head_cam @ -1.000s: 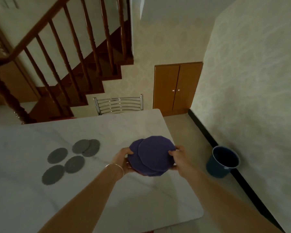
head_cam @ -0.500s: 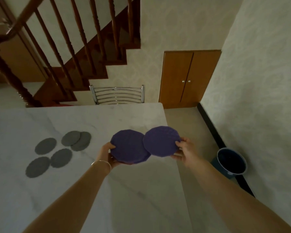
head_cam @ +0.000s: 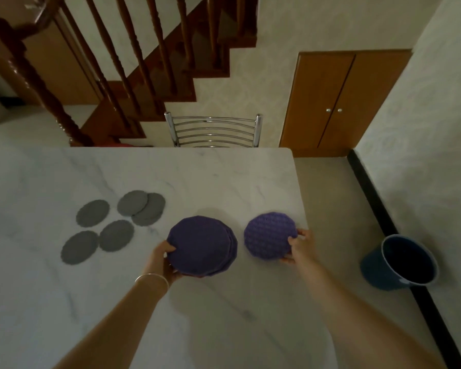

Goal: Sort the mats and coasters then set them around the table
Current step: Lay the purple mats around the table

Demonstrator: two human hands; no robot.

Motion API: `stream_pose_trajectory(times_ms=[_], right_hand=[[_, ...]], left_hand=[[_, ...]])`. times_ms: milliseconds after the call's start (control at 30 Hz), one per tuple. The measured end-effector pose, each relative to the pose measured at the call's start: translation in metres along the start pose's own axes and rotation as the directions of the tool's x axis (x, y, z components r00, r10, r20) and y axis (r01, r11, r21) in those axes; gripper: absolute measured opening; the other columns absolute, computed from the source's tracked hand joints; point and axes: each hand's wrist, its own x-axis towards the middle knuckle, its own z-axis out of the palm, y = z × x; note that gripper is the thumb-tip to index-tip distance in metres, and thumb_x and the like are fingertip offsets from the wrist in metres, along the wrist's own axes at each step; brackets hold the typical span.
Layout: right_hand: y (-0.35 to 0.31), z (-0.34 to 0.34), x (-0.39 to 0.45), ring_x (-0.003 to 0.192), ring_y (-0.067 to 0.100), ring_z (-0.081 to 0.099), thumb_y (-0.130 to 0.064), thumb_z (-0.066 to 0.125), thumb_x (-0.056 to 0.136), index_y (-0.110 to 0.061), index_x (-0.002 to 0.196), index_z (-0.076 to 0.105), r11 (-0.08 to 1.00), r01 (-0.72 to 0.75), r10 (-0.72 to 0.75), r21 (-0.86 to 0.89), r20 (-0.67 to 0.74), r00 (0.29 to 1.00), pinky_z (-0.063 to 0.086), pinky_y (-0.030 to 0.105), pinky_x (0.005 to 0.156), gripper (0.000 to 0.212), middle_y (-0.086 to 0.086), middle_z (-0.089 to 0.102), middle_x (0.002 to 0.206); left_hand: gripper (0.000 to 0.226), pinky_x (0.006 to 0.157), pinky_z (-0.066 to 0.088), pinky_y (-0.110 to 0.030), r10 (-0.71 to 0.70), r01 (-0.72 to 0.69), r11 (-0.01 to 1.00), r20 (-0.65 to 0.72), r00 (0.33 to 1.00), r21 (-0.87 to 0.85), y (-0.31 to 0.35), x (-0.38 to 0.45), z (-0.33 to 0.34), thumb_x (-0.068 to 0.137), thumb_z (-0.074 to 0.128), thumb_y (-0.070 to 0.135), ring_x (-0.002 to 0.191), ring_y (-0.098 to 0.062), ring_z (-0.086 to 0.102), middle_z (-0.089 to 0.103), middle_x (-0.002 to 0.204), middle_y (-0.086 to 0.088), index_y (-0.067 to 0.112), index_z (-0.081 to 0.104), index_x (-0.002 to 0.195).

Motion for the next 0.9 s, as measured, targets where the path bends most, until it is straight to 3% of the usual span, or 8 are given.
stream_pose_trajectory(times_ms=[67,233,333,433,533,633,767,900], right_hand=[[0.006,-0.004,0.002,0.058,0.022,0.063,-0.002,0.053,0.085,-0.019,0.07,0.061,0.999,0.018,-0.018,-0.034,-0.027,0.999,0.05,0.03,0.04,0.024,0.007,0.065,0.073],[0.01,-0.012,0.005,0.055,0.021,0.06,0.0,0.056,0.085,-0.021,0.071,0.055,0.999,-0.001,-0.001,-0.033,-0.077,0.997,0.05,0.026,0.037,0.025,0.005,0.061,0.067],[0.011,-0.015,0.006,0.068,0.027,0.063,-0.001,0.057,0.08,-0.02,0.072,0.056,0.967,0.038,-0.08,-0.25,-0.157,0.984,0.058,0.045,0.059,0.02,0.01,0.064,0.082],[0.011,-0.018,0.001,0.087,0.03,0.062,-0.003,0.057,0.076,-0.01,0.107,0.06,0.92,0.043,-0.127,-0.39,-0.192,0.973,0.056,0.052,0.079,0.032,0.008,0.059,0.094],[0.009,-0.015,-0.008,0.081,0.029,0.062,-0.005,0.055,0.08,-0.009,0.115,0.059,0.926,0.039,-0.093,-0.376,-0.126,0.988,0.057,0.049,0.075,0.036,0.012,0.063,0.093],[0.007,-0.006,-0.027,0.068,0.019,0.058,-0.016,0.054,0.089,-0.016,0.113,0.06,0.972,0.007,0.004,-0.237,0.047,0.999,0.051,0.033,0.058,0.025,0.006,0.063,0.085],[0.009,0.006,-0.055,0.082,0.014,0.061,-0.035,0.058,0.09,-0.029,0.093,0.062,0.969,0.087,-0.016,-0.232,0.292,0.956,0.054,0.037,0.073,0.007,-0.005,0.065,0.093],[0.009,0.005,-0.077,0.098,0.019,0.063,-0.021,0.064,0.088,-0.031,0.093,0.064,0.952,0.28,-0.237,-0.122,0.285,0.929,0.051,0.036,0.091,0.011,0.002,0.068,0.106]], left_hand=[[0.041,0.047,0.057,-0.038,-0.003,0.003,1.0,0.008,1.0,0.007,-0.001,0.001,0.001,0.081,0.043,0.011,0.081,-0.034,0.06,0.059,0.111,-0.015,0.009,0.048,0.122],[0.04,0.05,0.057,-0.044,-0.003,0.001,1.0,0.054,0.999,0.025,-0.003,0.005,0.006,0.081,0.042,0.011,0.087,-0.038,0.06,0.061,0.107,-0.014,0.009,0.05,0.119],[0.037,0.061,0.059,-0.05,-0.018,0.015,0.999,0.074,0.997,0.045,-0.005,0.006,0.007,0.08,0.044,0.012,0.093,-0.04,0.06,0.061,0.111,-0.015,0.01,0.053,0.115],[0.035,0.063,0.057,-0.05,-0.032,0.027,0.998,0.082,0.996,0.059,-0.008,0.005,0.01,0.079,0.045,0.012,0.096,-0.04,0.059,0.06,0.113,-0.016,0.011,0.055,0.113],[0.03,0.055,0.057,-0.045,-0.041,0.031,0.995,0.097,0.994,0.099,-0.012,0.0,0.016,0.078,0.045,0.012,0.09,-0.038,0.06,0.062,0.109,-0.015,0.013,0.06,0.104],[0.028,0.053,0.057,-0.044,-0.058,0.043,0.992,0.128,0.99,0.12,-0.016,-0.012,0.027,0.075,0.048,0.014,0.086,-0.036,0.061,0.065,0.103,-0.013,0.014,0.062,0.098],[0.035,0.061,0.057,-0.044,-0.07,0.044,0.988,0.177,0.982,0.149,-0.023,-0.034,0.047,0.062,0.054,0.019,0.085,-0.035,0.061,0.067,0.1,-0.011,0.014,0.064,0.095],[0.038,0.065,0.058,-0.043,-0.06,0.029,0.988,0.206,0.977,0.152,-0.028,-0.058,0.055,0.064,0.055,0.02,0.089,-0.034,0.063,0.068,0.1,-0.01,0.014,0.064,0.1]])
